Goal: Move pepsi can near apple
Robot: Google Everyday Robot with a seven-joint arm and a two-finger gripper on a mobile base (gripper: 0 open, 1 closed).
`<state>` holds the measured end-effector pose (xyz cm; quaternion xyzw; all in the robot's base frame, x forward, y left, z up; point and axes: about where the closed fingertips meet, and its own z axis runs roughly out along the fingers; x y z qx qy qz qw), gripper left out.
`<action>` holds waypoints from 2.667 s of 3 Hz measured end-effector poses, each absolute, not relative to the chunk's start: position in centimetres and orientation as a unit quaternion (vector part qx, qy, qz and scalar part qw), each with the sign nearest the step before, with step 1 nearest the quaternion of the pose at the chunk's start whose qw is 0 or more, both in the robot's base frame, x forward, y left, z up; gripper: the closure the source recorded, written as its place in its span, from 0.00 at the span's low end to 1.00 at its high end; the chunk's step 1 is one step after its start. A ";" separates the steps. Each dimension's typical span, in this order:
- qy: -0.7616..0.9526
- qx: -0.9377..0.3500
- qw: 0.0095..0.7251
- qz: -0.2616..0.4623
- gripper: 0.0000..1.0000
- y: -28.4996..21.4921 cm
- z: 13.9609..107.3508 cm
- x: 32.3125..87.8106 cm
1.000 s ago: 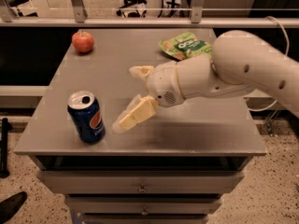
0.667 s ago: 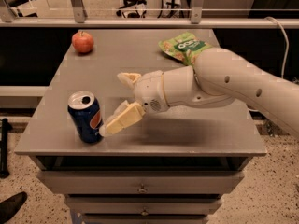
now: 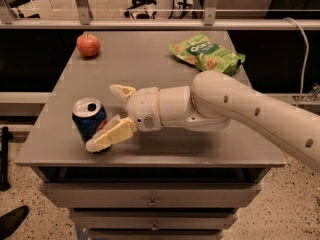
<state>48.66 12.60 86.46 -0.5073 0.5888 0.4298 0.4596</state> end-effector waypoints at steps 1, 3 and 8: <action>0.571 -0.499 0.474 0.448 0.26 14.1 86.5 47.4; 0.551 -0.497 0.517 0.427 0.80 14.0 90.0 46.0; 0.554 -0.453 0.611 0.339 1.00 5.4 92.6 55.0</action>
Offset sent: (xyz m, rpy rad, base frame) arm -0.0277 0.0330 0.0145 0.1292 -0.0348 0.0226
